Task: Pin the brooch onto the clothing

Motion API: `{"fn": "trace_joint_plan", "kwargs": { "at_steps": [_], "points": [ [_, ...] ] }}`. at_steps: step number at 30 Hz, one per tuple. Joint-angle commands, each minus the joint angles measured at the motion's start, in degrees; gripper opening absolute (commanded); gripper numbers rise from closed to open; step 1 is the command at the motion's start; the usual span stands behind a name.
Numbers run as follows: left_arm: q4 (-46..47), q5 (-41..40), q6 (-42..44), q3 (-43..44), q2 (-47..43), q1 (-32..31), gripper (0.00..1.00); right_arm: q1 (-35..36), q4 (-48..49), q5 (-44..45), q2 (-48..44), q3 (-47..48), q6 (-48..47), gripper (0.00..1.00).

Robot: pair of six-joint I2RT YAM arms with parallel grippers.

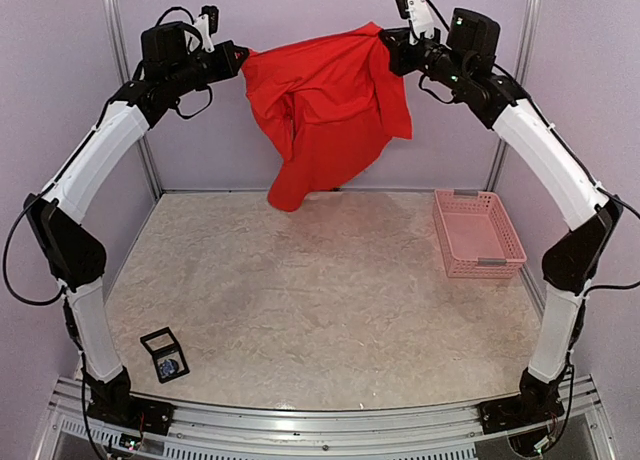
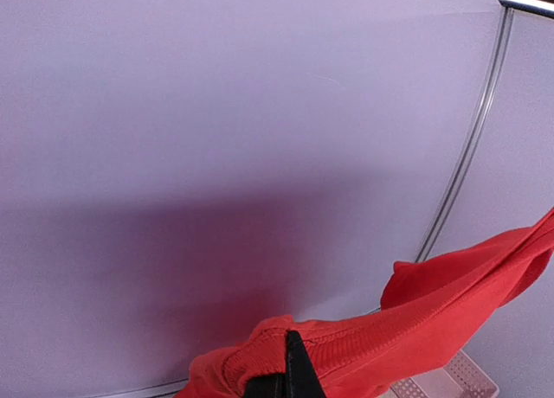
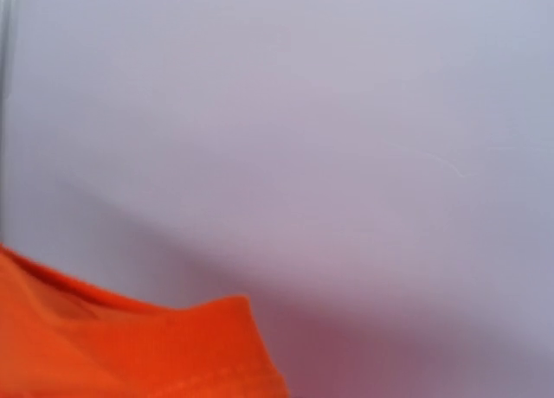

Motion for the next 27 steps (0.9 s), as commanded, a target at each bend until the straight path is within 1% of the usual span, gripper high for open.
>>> {"fn": "trace_joint_plan", "kwargs": {
  "at_steps": [1, 3, 6, 7, 10, 12, 13, 14, 15, 16, 17, 19, 20, 21, 22, 23, 24, 25, 27],
  "points": [
    [-2.5, -3.2, 4.0, -6.4, -8.6, 0.1, 0.00, -1.1, 1.0, 1.2, -11.3, -16.8, -2.3, 0.00],
    [-3.2, -4.2, 3.6, -16.7, -12.8, -2.2, 0.00, -0.5, 0.0, -0.6, -15.9, -30.3, -1.6, 0.00],
    [-2.0, -5.8, 1.7, -35.6, -21.0, -6.9, 0.00, 1.3, -0.5, -2.4, -22.4, -50.1, -1.4, 0.00],
    [-2.2, -5.8, -0.6, -43.3, -22.8, -8.3, 0.00, 2.3, -1.4, -3.1, -24.0, -55.3, -1.6, 0.00],
    [-1.8, -2.7, -8.5, -60.2, -28.2, -10.8, 0.00, 7.5, -5.3, -3.6, -27.0, -69.0, -1.2, 0.00],
    [-0.8, -1.8, -12.7, -70.1, -30.6, -12.6, 0.00, 11.6, -7.0, -2.3, -27.3, -74.5, 1.6, 0.00],
    [-0.4, -1.5, -14.1, -74.3, -32.2, -14.0, 0.00, 13.6, -7.9, -1.8, -27.1, -76.7, 3.6, 0.02],
    [-0.3, -1.6, -15.4, -77.7, -33.3, -15.9, 0.00, 15.3, -8.8, -1.7, -26.8, -78.5, 5.5, 0.08],
    [-0.1, -1.4, -17.1, -80.9, -33.8, -17.2, 0.00, 16.9, -9.9, -1.7, -26.6, -79.9, 7.4, 0.17],
    [0.5, -0.4, -18.6, -83.5, -34.8, -18.5, 0.00, 18.2, -10.9, -2.2, -26.3, -81.1, 9.2, 0.26],
    [1.1, 0.7, -20.0, -85.6, -35.4, -19.6, 0.06, 19.2, -12.0, -2.8, -26.2, -81.8, 10.9, 0.34],
    [1.4, 2.5, -22.0, -88.3, -36.5, -21.6, 0.25, 20.5, -14.5, -4.3, -26.9, -82.5, 13.6, 0.50],
    [0.8, 3.2, -22.4, -88.9, -37.3, -22.3, 0.37, 20.5, -15.6, -4.7, -27.8, -82.7, 14.7, 0.57],
    [-0.5, 3.7, -22.3, -88.9, -38.1, -22.9, 0.48, 20.6, -16.4, -4.8, -29.1, -82.6, 16.1, 0.68],
    [-2.2, 3.7, -21.7, -88.2, -38.8, -23.3, 0.55, 20.4, -17.0, -3.8, -30.8, -82.7, 17.2, 0.78],
    [-4.4, 3.3, -20.5, -87.1, -40.2, -23.4, 0.60, 20.2, -17.1, -1.6, -32.5, -82.8, 18.8, 0.83],
    [-6.7, 1.9, -19.3, -85.5, -41.1, -23.3, 0.63, 18.8, -17.2, 0.7, -34.4, -82.9, 20.6, 0.86],
    [-8.7, -0.4, -17.5, -83.4, -42.3, -23.0, 0.65, 16.9, -16.9, 2.8, -35.7, -83.1, 22.8, 0.86],
    [-9.9, -5.6, -14.2, -80.2, -43.7, -20.2, 0.67, 11.3, -15.2, 5.8, -36.7, -84.1, 28.5, 0.79]
  ]
}}
